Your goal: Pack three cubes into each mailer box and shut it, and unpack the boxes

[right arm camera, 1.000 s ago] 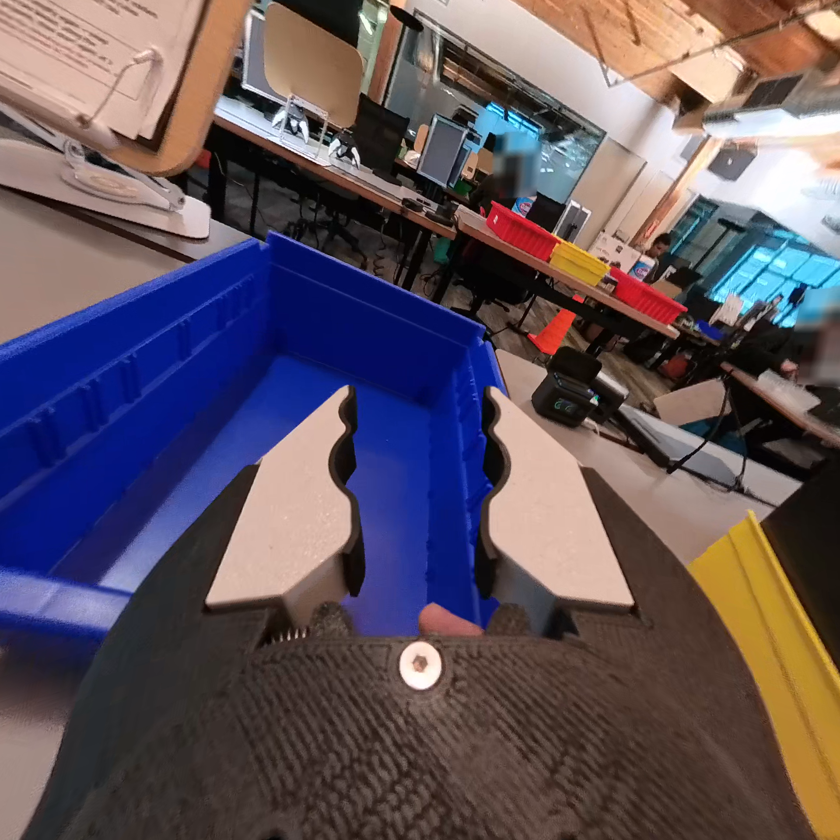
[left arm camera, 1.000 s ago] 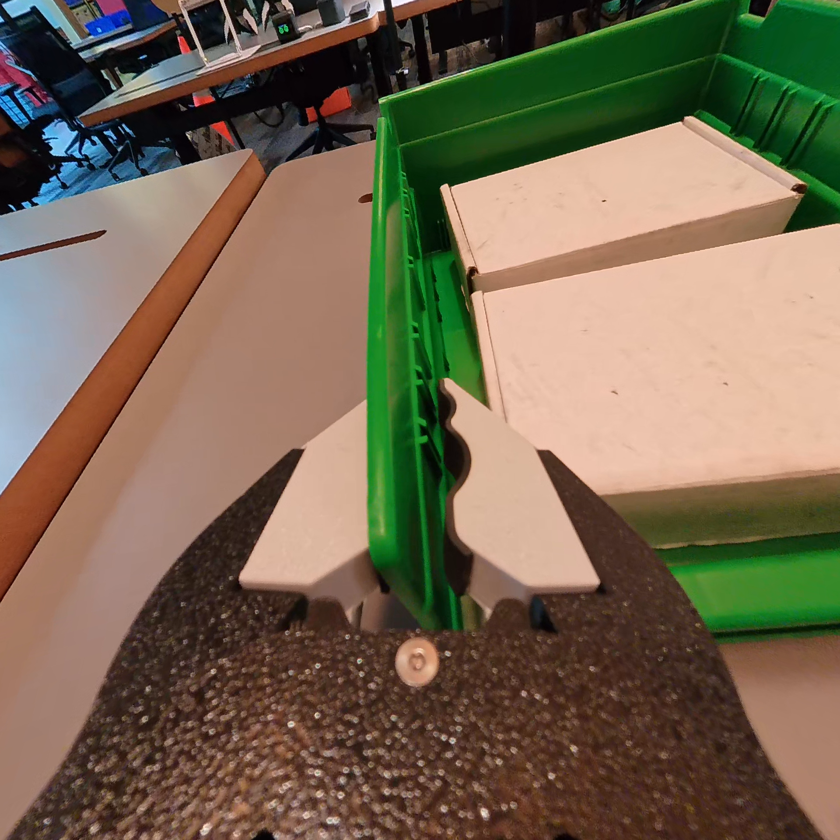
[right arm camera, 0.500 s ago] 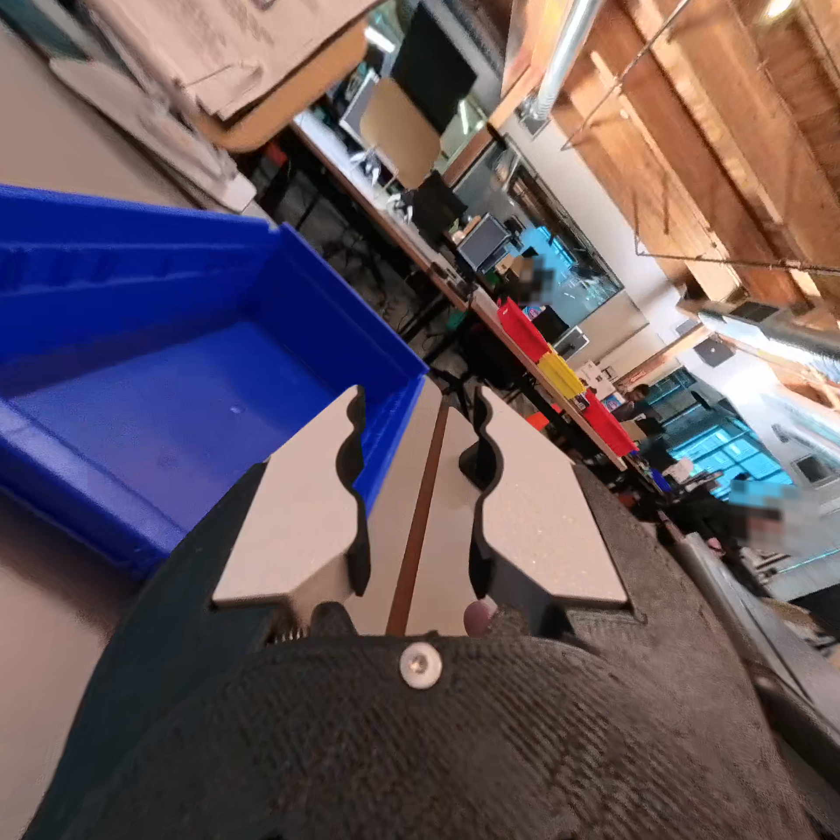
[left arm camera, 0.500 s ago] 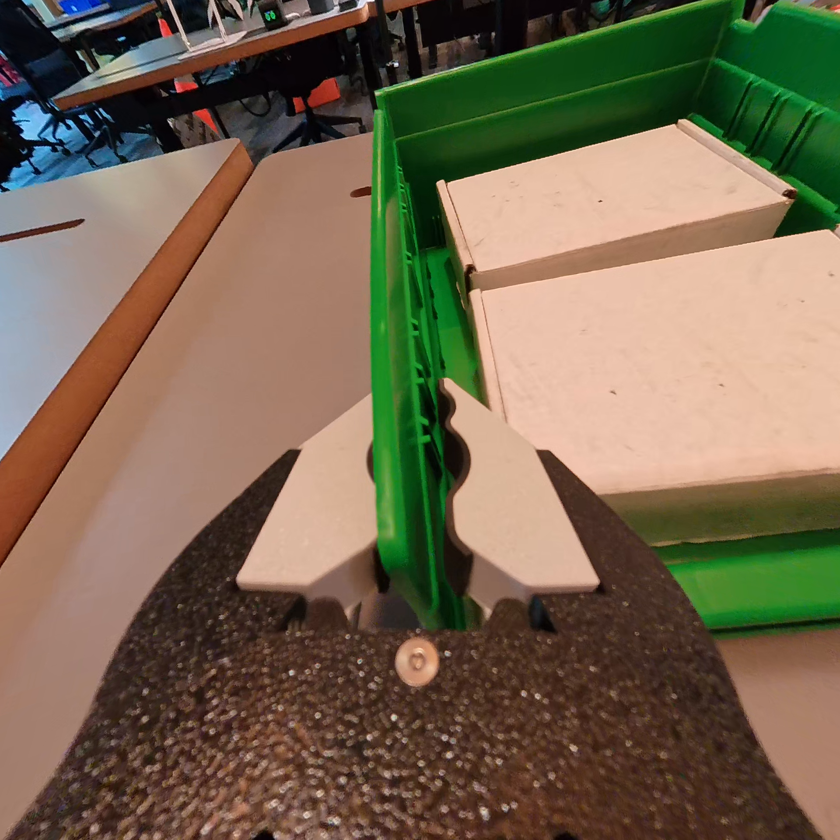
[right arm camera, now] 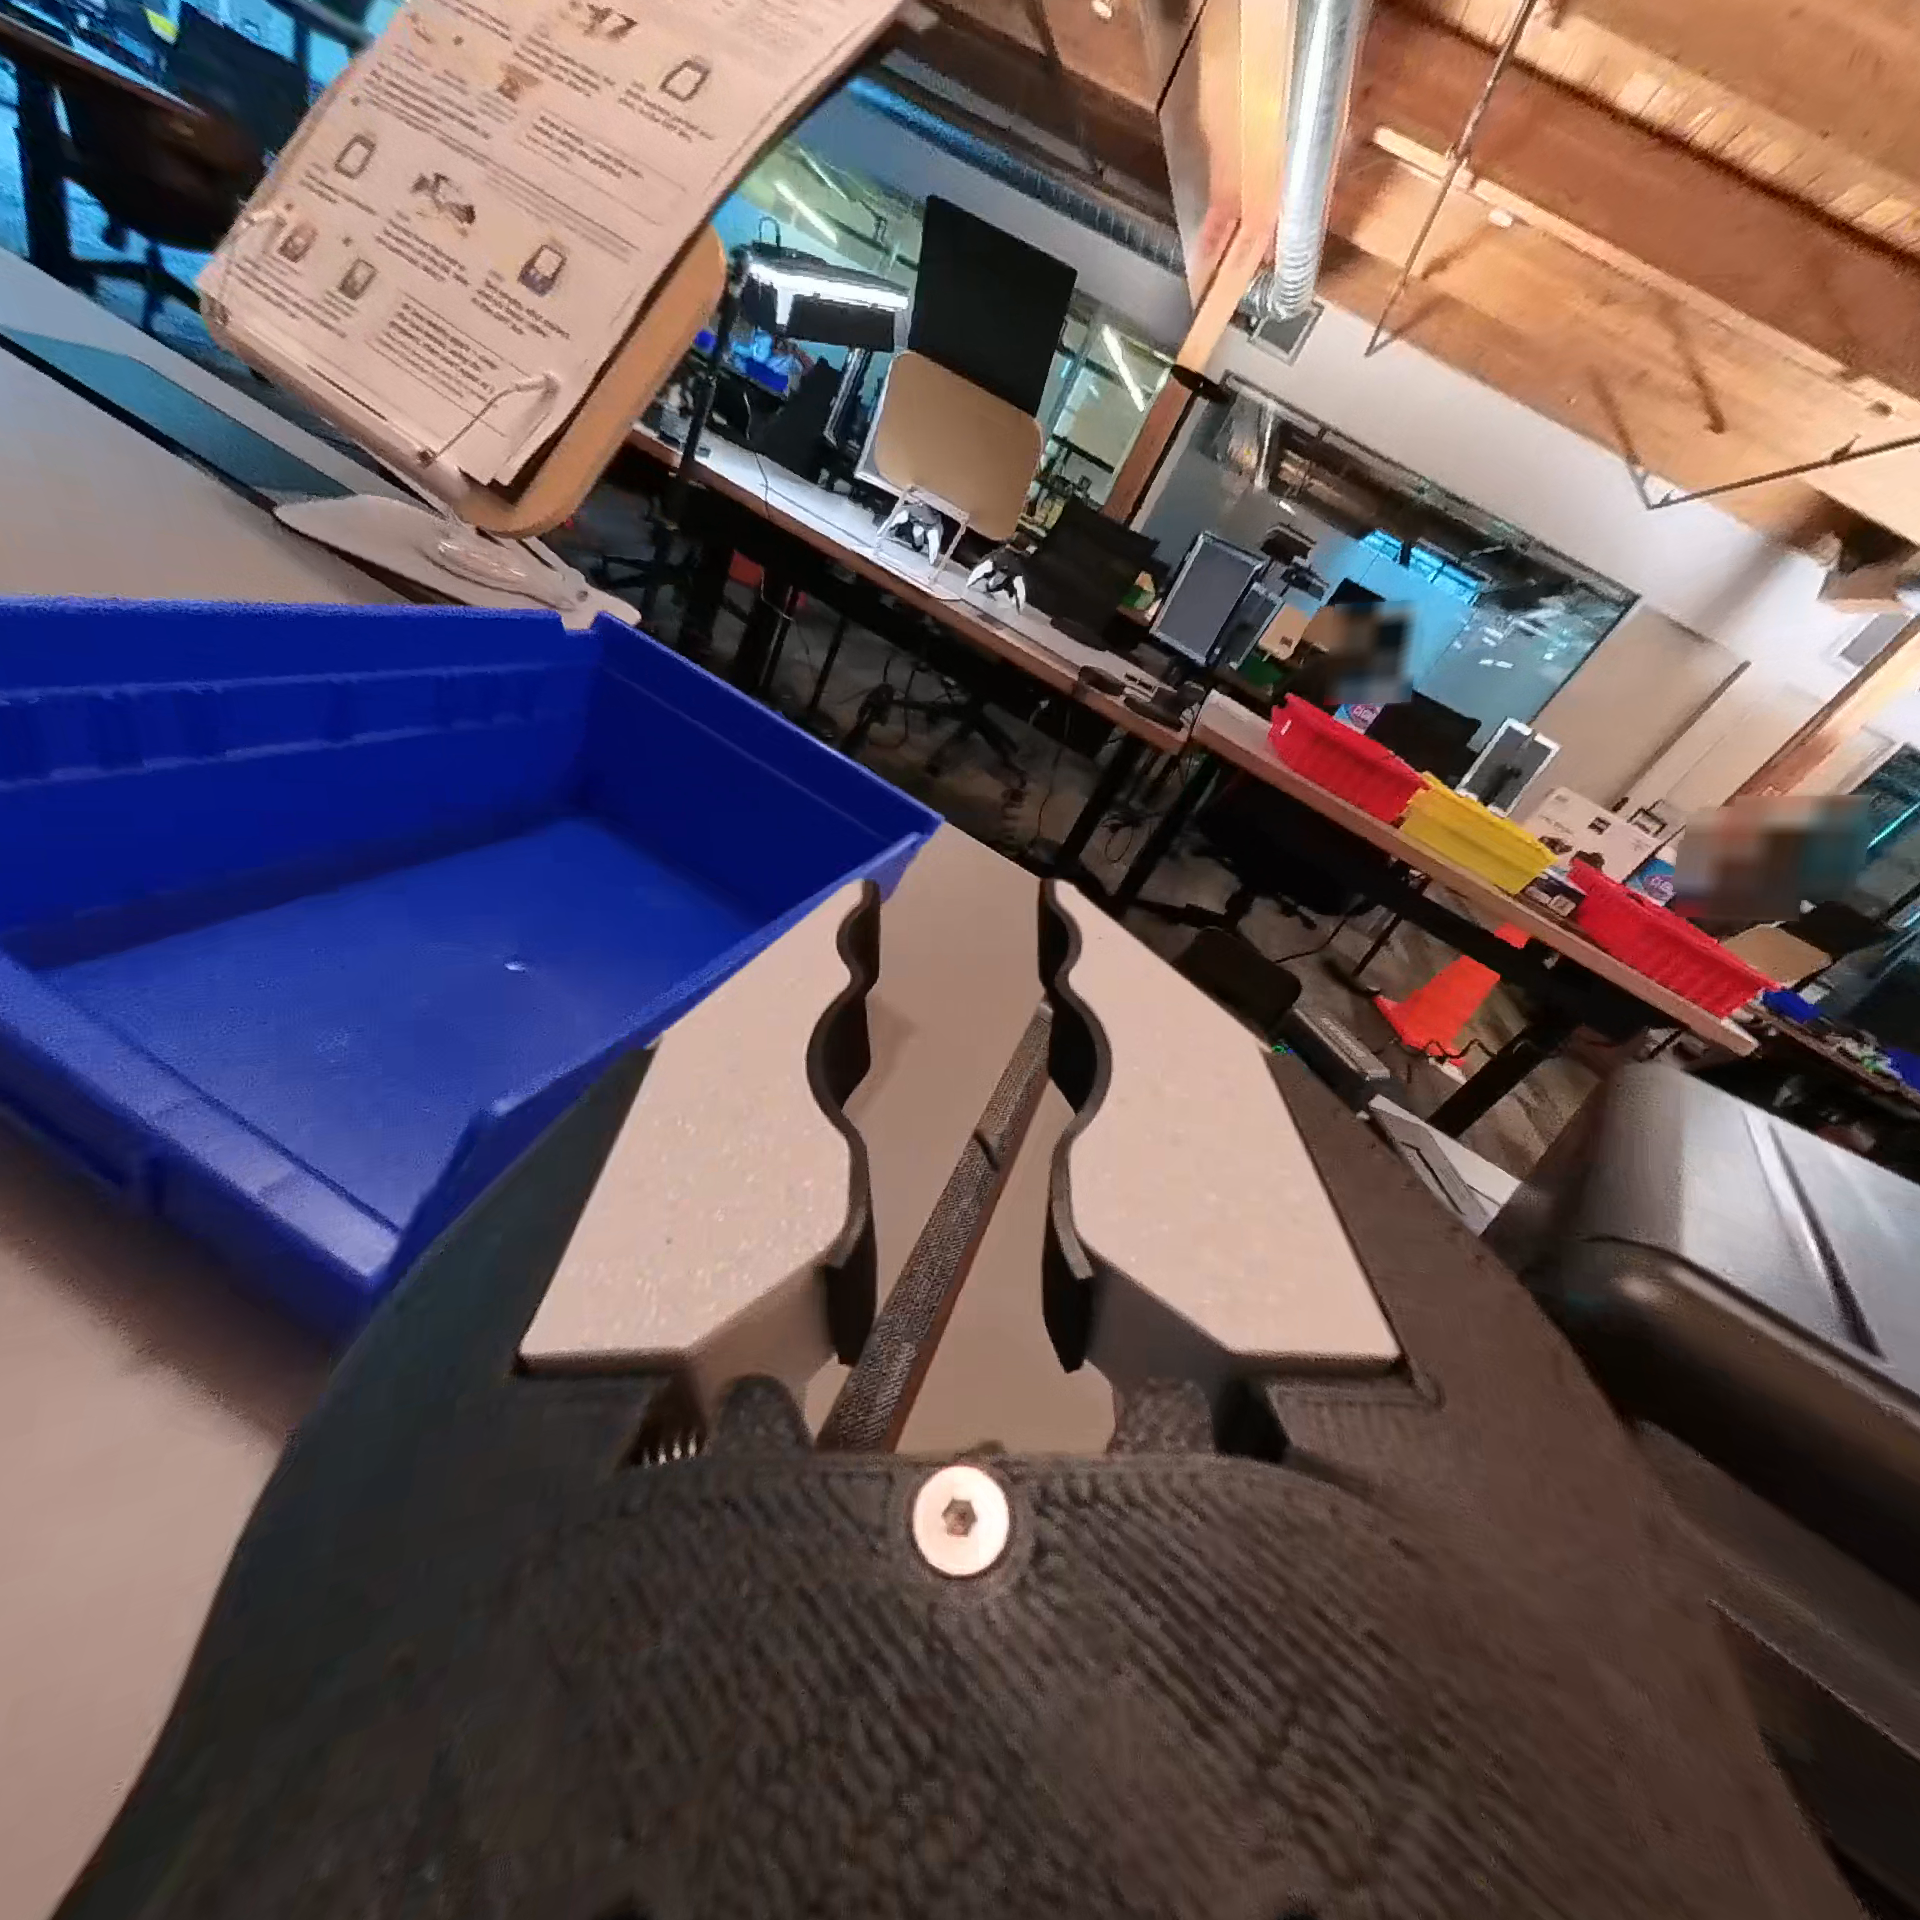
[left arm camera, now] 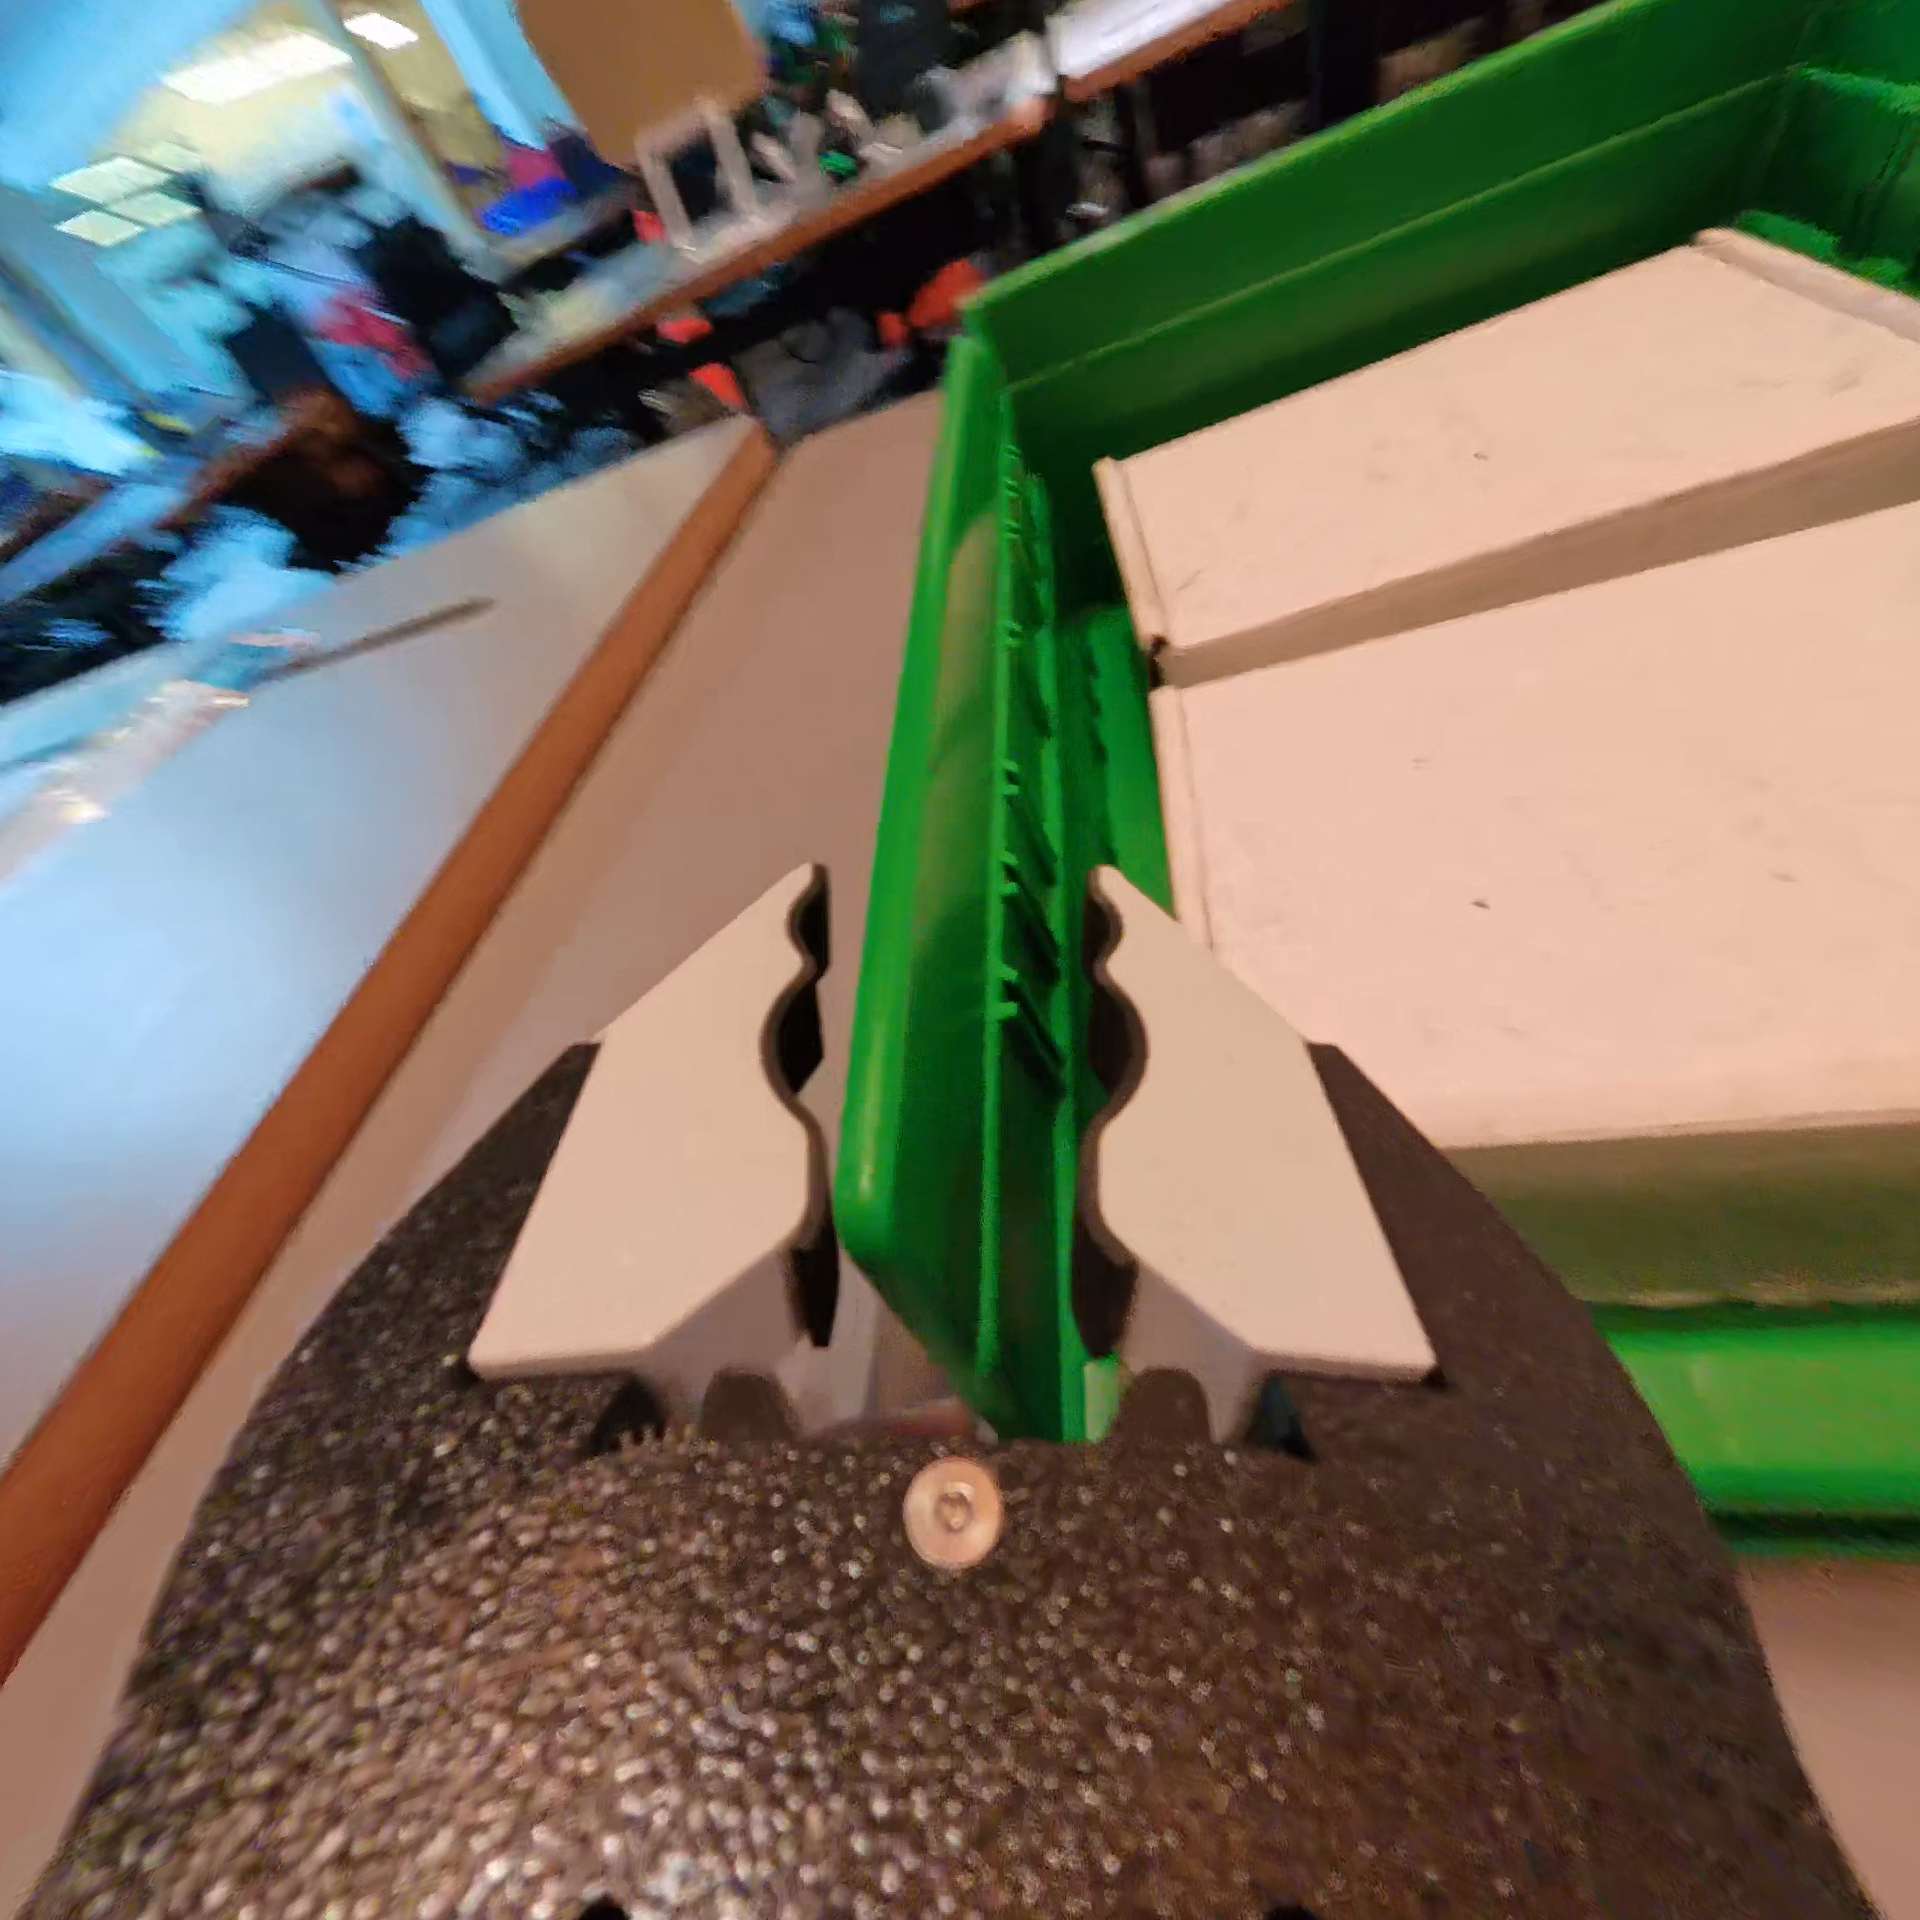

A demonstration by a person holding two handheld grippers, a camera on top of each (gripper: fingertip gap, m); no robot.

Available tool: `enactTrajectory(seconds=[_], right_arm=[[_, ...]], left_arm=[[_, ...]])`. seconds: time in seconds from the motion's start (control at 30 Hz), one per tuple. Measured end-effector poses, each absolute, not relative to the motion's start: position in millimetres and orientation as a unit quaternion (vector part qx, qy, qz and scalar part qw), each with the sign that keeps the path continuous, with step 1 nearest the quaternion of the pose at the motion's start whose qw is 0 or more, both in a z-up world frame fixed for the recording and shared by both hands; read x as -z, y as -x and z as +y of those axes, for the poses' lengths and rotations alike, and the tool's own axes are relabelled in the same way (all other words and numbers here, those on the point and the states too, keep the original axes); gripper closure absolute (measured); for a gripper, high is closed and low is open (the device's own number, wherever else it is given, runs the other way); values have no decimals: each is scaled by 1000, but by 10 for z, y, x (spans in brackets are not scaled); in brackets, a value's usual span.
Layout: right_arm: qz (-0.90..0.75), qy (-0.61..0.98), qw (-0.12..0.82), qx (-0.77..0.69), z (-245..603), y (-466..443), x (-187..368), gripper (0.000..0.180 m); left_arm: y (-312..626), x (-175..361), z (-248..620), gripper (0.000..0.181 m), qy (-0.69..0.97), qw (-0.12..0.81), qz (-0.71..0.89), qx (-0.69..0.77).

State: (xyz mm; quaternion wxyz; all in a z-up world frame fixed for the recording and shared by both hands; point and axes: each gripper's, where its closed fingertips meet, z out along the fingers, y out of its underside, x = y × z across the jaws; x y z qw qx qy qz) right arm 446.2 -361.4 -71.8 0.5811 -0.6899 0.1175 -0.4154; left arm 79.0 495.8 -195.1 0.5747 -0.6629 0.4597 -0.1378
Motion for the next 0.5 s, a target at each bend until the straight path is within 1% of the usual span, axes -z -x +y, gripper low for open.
enactTrajectory(seconds=[0.07, 0.1, 0.13, 0.2, 0.23, 0.3, 0.5], right_arm=[[104, 700, 566, 423, -3598, -4504, 830, 151], [86, 714, 554, 418, -3558, -4476, 899, 151], [80, 727, 537, 422, -3551, -4479, 957, 151], [87, 737, 492, 456, -3612, -4566, 1028, 151], [87, 739, 486, 459, -3609, -4577, 1056, 151], [96, 732, 497, 455, -3575, -4588, 1068, 150], [98, 750, 462, 463, -3505, -4647, 1231, 149]], left_arm=[[-674, 1798, 4985, 114, 646, 634, 419, 75], [-647, 1743, 4953, 110, 633, 651, 416, 53], [-641, 1715, 4911, 108, 623, 659, 419, 40], [-658, 1708, 4850, 114, 613, 661, 432, 31], [-666, 1716, 4835, 116, 614, 656, 438, 35], [-648, 1688, 4836, 106, 621, 651, 434, 48], [-561, 1583, 4832, 101, 634, 649, 408, 104]])
